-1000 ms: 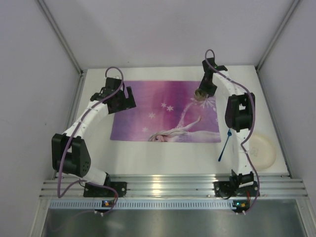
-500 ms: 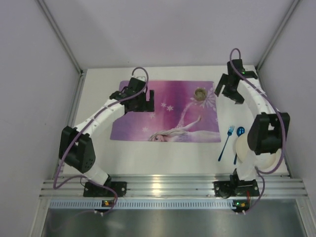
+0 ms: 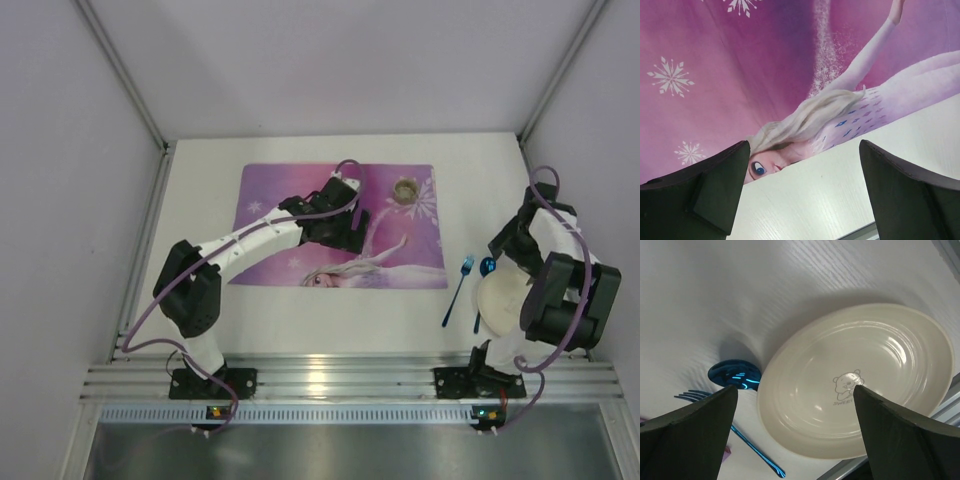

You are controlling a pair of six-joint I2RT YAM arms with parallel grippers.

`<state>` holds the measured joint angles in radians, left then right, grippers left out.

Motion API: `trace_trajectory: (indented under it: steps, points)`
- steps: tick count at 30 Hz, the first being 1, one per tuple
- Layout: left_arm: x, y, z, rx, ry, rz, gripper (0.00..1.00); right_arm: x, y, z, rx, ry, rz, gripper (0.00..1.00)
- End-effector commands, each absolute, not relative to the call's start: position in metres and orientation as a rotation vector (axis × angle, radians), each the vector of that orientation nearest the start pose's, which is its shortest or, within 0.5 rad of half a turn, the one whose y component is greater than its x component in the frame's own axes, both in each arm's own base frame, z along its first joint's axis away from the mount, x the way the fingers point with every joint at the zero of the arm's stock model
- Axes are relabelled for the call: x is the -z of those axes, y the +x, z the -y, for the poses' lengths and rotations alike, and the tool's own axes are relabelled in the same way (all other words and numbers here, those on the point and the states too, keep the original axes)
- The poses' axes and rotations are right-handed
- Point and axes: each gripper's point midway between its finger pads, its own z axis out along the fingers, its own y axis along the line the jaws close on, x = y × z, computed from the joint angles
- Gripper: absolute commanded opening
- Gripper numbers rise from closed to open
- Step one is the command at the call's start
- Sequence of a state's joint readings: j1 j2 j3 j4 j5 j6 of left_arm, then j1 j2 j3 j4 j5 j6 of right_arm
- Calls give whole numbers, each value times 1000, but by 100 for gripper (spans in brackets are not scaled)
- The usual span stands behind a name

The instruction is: Set the dinner table for one person

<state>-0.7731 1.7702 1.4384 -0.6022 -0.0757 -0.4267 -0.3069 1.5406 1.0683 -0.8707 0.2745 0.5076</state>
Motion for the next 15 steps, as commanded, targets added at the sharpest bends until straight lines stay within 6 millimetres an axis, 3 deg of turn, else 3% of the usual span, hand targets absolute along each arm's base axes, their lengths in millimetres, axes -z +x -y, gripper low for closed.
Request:
trace_trajectory:
  steps: [1, 5, 11, 15]
  points:
    - [-144, 314, 316, 440, 385, -2485, 95, -75, 279, 129, 334, 1202, -2510, 100]
    - [-143, 308, 306, 407, 403, -2498, 95, -64, 278, 147, 325, 1284, -2488, 100]
    - [-143, 306, 299, 369, 419, -2510, 95, -43, 283, 151, 290, 1374, -2469, 97]
    - [-142, 306, 302, 379, 427, -2515, 95, -41, 291, 154, 279, 1390, -2414, 96]
